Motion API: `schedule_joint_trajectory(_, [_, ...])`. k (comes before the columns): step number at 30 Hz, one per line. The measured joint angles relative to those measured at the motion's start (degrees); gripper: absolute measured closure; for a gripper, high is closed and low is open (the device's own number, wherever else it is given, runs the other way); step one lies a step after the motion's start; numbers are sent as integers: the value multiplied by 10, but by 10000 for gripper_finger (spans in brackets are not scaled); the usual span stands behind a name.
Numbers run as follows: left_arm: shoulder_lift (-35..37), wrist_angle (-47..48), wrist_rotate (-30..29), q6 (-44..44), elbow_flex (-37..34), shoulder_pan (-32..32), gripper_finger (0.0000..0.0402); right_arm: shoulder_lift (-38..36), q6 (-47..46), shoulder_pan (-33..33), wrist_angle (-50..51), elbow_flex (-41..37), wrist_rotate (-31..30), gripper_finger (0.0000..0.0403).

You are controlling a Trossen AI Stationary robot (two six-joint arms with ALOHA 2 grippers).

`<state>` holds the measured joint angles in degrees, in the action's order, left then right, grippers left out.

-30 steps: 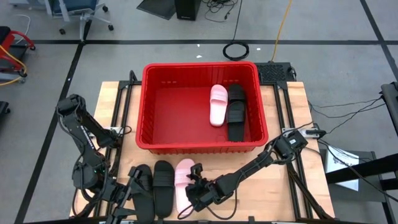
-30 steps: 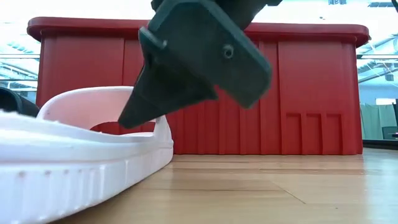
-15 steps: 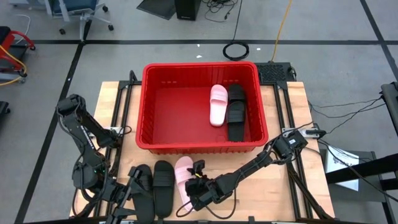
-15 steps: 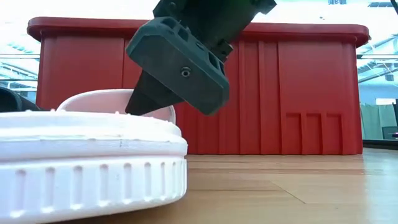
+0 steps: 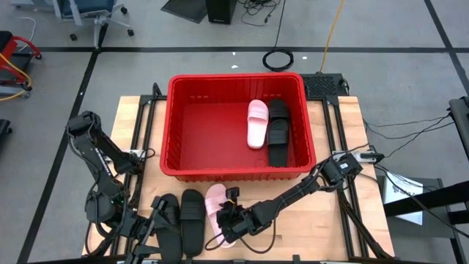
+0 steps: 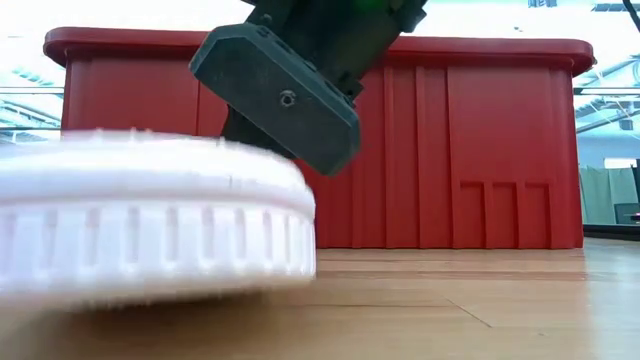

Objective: Pick and place slides into bin
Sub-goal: Put the pink slide into the red bin

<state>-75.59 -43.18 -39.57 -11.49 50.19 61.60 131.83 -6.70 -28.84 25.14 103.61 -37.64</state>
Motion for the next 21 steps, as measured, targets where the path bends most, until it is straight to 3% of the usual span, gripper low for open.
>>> schedule_joint_trajectory(11, [0,0,0,1,0,0,151,0,1,0,21,1,5,397])
schedule_joint_trajectory(21, [0,0,1,2,0,0,151,-35,-1,-7,53,0,47,399])
